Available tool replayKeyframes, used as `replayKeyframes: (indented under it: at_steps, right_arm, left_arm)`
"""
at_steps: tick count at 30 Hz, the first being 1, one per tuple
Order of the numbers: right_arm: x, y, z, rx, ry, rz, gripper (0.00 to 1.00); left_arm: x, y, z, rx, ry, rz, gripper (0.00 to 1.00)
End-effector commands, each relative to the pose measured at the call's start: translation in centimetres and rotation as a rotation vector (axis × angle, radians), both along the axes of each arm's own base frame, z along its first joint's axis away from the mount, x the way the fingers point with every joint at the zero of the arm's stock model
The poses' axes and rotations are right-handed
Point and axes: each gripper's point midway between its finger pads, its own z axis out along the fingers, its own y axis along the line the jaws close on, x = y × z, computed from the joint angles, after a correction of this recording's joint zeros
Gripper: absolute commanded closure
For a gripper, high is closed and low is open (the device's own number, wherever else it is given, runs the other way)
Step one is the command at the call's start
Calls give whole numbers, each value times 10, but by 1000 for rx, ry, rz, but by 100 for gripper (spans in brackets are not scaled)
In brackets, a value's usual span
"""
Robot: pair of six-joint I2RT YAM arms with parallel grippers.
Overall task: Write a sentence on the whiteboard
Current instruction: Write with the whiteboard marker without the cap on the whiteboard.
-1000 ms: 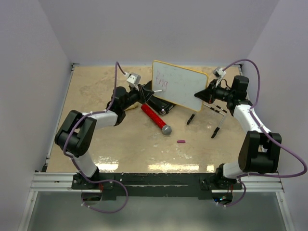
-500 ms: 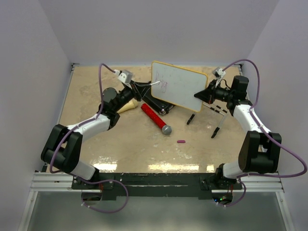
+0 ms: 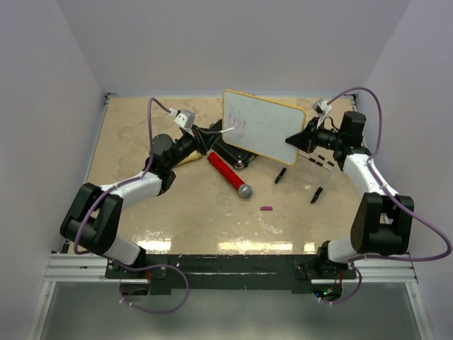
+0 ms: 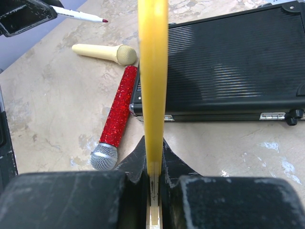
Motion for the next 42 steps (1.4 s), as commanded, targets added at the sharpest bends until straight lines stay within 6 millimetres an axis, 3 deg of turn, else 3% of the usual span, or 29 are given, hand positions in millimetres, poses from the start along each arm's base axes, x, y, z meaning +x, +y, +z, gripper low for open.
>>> replayKeyframes:
  at_steps: [1,13,25,29,42]
  right_arm:
    - [2,1,10,-12,-38,10,100]
    - [3,1,9,-14,-36,9,100]
    - [3,1,10,-13,-40,12,100]
    - [2,2,10,-12,-39,14,100]
    - [2,2,8,-11,-34,15,100]
  left_arm:
    - [-4,3,22,-48,-72,-9,100]
    - [-5,-6,18,-62,-54,-36,100]
    - [12,-51,20,-50,-59,-90,100]
    - [21,-61,29,-52,-72,-89,100]
    - [42,-57,38,-54,-85,-14,100]
